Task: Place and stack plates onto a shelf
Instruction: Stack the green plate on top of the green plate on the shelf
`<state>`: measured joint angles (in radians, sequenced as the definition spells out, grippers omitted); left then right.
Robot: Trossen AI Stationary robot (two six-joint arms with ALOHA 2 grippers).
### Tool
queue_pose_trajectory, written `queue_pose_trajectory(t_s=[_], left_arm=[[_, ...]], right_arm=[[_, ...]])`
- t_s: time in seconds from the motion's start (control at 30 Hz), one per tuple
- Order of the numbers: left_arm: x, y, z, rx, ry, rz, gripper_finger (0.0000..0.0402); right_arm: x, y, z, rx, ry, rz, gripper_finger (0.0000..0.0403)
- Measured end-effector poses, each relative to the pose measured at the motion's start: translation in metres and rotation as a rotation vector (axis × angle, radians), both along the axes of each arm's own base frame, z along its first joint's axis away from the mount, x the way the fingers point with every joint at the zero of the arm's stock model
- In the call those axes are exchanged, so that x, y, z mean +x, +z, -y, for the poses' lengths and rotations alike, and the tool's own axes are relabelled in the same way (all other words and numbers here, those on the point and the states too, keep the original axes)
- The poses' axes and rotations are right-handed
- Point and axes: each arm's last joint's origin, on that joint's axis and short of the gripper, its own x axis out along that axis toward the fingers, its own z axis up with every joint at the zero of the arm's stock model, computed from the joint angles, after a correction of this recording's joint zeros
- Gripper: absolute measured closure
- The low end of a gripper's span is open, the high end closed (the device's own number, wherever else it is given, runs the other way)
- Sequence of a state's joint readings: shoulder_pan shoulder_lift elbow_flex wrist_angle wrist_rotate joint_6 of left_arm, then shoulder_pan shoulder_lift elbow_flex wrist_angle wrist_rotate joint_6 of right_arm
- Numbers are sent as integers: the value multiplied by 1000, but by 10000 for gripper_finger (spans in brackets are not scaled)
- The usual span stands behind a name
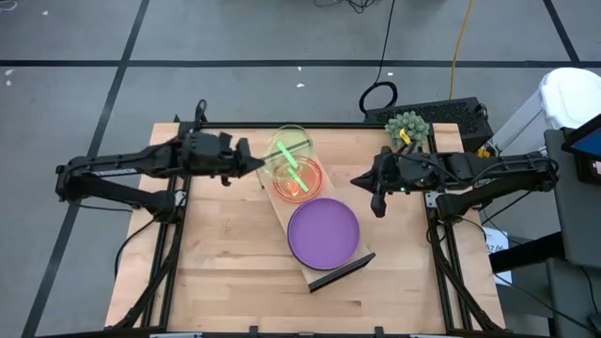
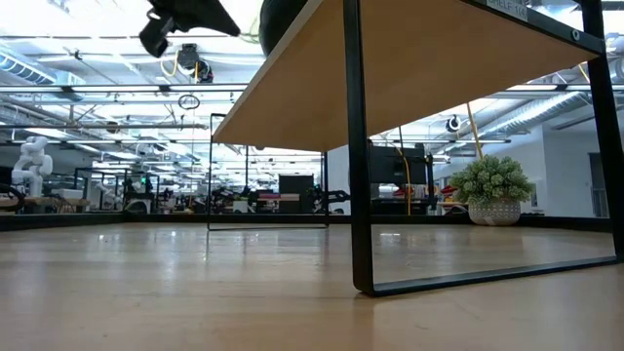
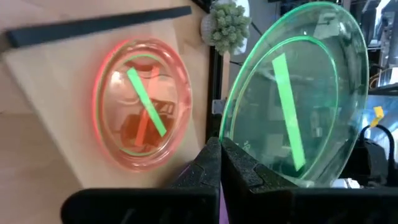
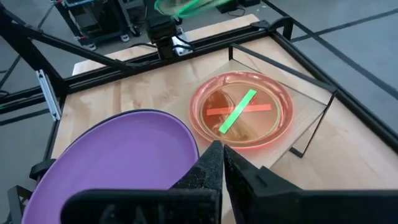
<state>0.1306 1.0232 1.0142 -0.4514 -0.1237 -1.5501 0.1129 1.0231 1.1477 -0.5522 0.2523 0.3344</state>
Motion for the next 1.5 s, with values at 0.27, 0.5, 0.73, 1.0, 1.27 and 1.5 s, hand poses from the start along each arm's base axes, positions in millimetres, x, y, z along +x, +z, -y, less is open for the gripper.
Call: queue_pose_trajectory(t_s=[0.27, 0.5, 0.73, 1.0, 1.27, 1.5], left_arm=[[30, -20, 4, 0, -23, -63, 401], [43, -37, 2, 15, 8, -153, 401], [55, -52, 1, 16, 12, -222, 401], [57, -61, 0, -12, 34, -275, 401], [50, -67, 0, -10, 50, -369, 401], [50, -67, 0, -9, 51, -369, 398]], right_arm=[[-8, 5, 1, -49, 27, 14, 403], [-18, 9, 2, -48, 27, 23, 403], [-27, 12, 2, -37, 47, 28, 403], [-32, 13, 3, -36, 48, 36, 403], [-33, 14, 3, -36, 48, 38, 403], [-33, 14, 3, -27, 43, 40, 403]])
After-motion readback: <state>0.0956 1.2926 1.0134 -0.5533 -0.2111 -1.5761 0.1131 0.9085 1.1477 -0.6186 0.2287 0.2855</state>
